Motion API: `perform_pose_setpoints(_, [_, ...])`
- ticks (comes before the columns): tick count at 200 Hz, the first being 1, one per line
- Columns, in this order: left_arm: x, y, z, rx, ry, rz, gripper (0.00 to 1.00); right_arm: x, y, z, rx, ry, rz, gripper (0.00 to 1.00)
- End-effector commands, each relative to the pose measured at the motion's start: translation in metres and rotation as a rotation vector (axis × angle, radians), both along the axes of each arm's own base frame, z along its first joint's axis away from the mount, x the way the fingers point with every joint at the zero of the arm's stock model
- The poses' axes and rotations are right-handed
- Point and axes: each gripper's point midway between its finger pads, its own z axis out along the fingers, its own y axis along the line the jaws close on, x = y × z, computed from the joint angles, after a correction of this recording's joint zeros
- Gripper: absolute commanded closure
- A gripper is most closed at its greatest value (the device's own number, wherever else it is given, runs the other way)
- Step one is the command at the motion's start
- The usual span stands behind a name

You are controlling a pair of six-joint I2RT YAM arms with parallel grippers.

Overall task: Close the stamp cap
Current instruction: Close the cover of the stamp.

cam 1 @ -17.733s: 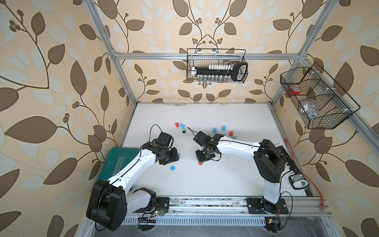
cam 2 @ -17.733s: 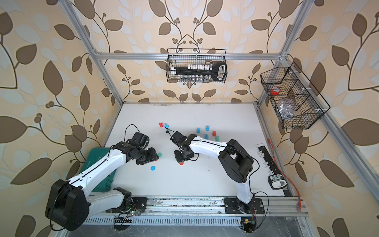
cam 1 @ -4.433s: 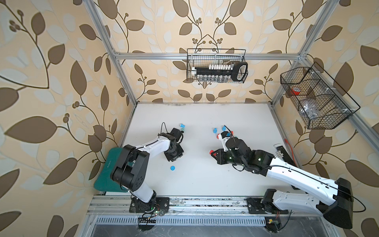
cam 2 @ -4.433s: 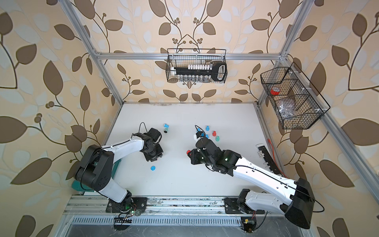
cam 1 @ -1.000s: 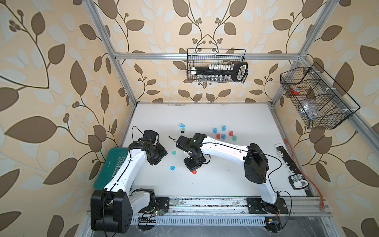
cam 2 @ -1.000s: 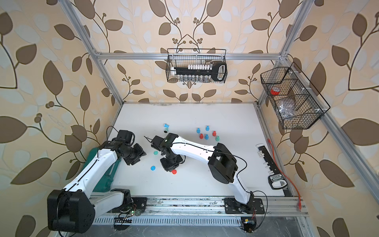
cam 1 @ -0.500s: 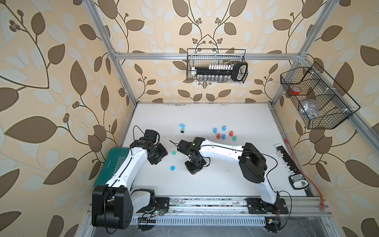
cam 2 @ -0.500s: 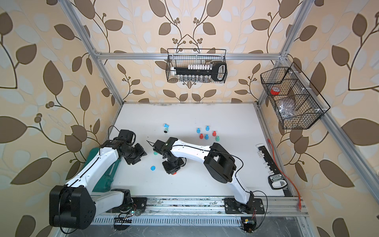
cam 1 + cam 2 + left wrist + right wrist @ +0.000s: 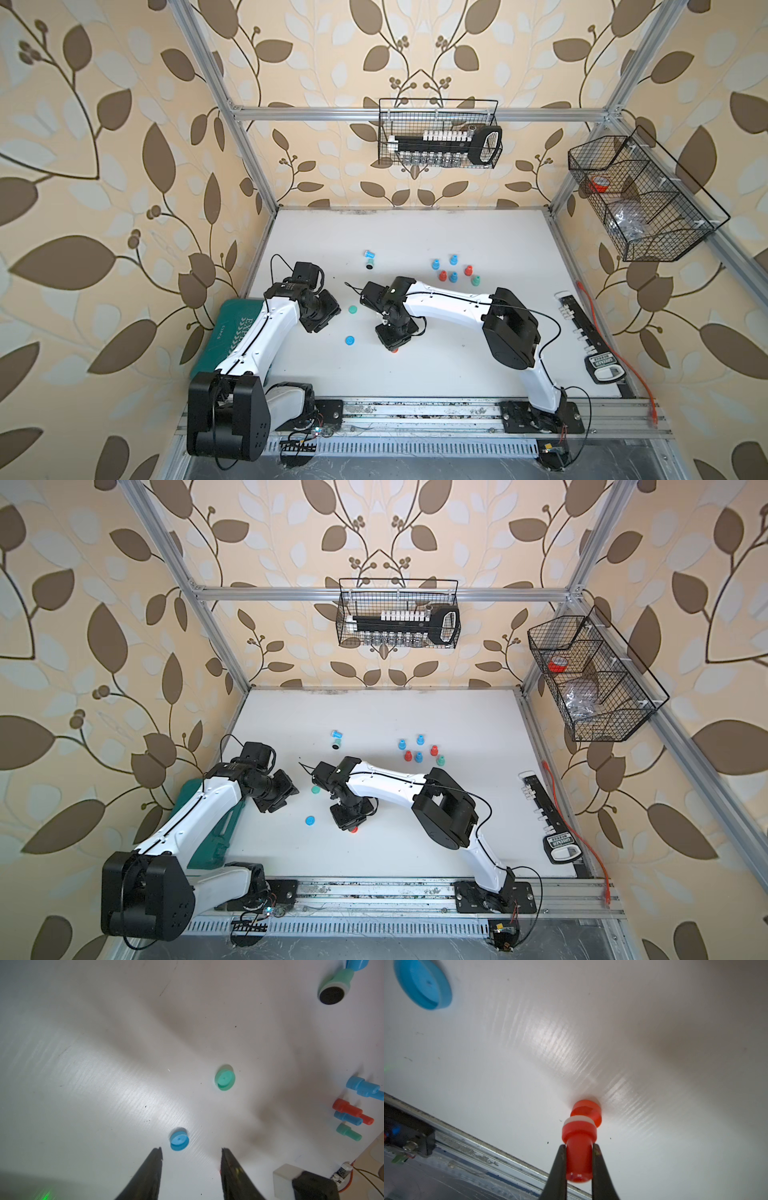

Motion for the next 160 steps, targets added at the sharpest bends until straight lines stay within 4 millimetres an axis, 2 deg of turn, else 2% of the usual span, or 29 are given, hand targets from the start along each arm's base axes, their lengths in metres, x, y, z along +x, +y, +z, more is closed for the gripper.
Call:
perform_pose_setpoints(1, [0.004,0.001,0.002,-0.006,-0.01,-0.002,0.52,0.004,-0.003,-0.009,-0.024,-0.003,0.005,0.97])
perform_pose_setpoints(72, [0.006,0.001,0.001,-0.009,-0.008,-0.007,0.52,0.009,-0.006,-0.014,-0.035,-0.004,-0.002,0.97])
perform_pose_setpoints(160, [0.005,0.002,-0.001,-0.012,-0.005,-0.005,0.53,0.005,-0.01,-0.02,-0.051,0.014,0.009,0.97])
